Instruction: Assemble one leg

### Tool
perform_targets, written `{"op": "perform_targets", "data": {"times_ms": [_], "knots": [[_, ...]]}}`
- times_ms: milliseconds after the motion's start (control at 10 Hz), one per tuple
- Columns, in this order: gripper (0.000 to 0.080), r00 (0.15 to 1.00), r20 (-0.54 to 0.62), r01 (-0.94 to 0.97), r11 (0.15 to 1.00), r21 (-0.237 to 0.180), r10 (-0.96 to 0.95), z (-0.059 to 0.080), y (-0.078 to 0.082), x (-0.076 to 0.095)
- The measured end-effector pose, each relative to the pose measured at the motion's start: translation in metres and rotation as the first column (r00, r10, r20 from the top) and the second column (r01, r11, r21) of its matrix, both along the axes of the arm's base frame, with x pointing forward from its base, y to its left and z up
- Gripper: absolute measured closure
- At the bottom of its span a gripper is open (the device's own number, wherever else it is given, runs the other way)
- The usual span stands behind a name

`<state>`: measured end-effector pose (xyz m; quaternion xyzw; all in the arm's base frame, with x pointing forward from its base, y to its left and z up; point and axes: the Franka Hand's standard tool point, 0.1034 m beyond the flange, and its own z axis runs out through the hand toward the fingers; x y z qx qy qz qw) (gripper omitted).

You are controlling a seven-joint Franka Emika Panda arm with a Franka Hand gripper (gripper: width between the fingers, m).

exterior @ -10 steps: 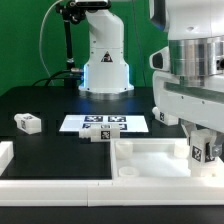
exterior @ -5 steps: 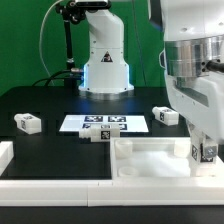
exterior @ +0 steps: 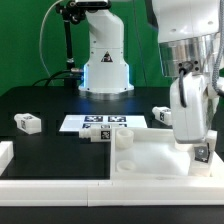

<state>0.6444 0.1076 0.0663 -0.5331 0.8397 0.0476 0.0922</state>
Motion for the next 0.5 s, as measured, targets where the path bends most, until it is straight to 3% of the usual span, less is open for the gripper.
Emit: {"op": "perform_targets", "data": {"times_ms": [300, 400, 500], "knots": [[0.0514, 1.000, 0.002, -0.026, 1.000, -0.005, 0.026, -0.0008, 0.0005, -0.0009], [0.0334, 1.000, 0.004, -0.031, 1.000, -0.005, 0.031, -0.0003, 0.0016, -0.0008], [0.0209, 0.998, 0.015, -0.058, 0.998, -0.005, 0.058, 0.0063, 0.0081, 0.0004]]}}
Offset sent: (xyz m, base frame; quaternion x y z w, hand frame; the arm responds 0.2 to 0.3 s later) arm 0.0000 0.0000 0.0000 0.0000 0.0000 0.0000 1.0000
